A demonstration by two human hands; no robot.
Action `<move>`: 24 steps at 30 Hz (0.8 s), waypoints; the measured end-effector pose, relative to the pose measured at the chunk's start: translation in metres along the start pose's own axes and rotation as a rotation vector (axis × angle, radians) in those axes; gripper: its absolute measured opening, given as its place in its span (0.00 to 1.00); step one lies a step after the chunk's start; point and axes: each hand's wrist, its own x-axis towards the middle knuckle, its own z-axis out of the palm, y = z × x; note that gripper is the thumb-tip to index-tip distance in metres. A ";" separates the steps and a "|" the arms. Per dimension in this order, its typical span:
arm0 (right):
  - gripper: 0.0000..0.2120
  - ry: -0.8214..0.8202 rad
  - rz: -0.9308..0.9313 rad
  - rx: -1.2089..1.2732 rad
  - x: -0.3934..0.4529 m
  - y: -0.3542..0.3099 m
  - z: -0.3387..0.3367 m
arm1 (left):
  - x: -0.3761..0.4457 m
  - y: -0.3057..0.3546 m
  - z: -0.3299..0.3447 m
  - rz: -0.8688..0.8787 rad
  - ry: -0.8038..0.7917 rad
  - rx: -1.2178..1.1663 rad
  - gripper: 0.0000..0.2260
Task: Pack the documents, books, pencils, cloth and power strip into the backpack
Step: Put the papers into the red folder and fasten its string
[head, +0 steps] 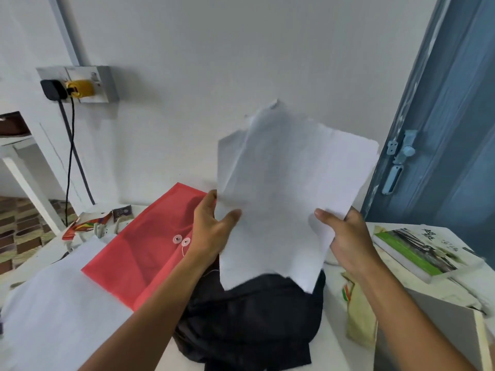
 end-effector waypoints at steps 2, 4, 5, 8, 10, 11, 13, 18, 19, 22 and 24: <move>0.08 0.007 -0.077 -0.108 0.003 -0.006 0.011 | 0.003 0.009 -0.002 0.065 0.031 0.005 0.15; 0.06 0.029 -0.130 -0.250 0.005 0.000 0.018 | 0.003 0.009 -0.004 0.054 0.009 0.001 0.12; 0.05 0.035 -0.128 -0.289 0.005 0.006 0.021 | 0.002 0.003 -0.005 0.016 -0.016 0.008 0.12; 0.06 0.013 -0.108 -0.341 -0.003 0.027 0.025 | -0.005 -0.018 -0.007 -0.147 -0.080 0.047 0.06; 0.06 -0.003 -0.110 -0.401 -0.009 0.043 0.024 | -0.012 -0.029 -0.009 -0.200 -0.075 0.120 0.06; 0.04 -0.008 -0.109 -0.437 -0.012 0.049 0.024 | -0.013 -0.032 -0.009 -0.214 -0.053 0.146 0.07; 0.09 0.024 -0.124 -0.486 -0.017 0.056 0.026 | -0.014 -0.029 -0.010 -0.232 -0.021 0.195 0.06; 0.05 -0.039 -0.230 -0.525 -0.028 0.043 0.043 | -0.013 -0.005 -0.033 -0.156 -0.062 0.267 0.05; 0.06 -0.063 -0.229 -0.517 -0.030 0.042 0.048 | -0.014 0.000 -0.043 -0.160 -0.063 0.271 0.05; 0.11 -0.204 -0.179 -0.482 -0.036 0.048 0.069 | -0.025 0.012 -0.082 -0.198 -0.052 0.269 0.07; 0.12 -0.299 -0.113 -0.462 -0.044 0.058 0.093 | -0.038 0.018 -0.117 -0.264 -0.027 0.264 0.11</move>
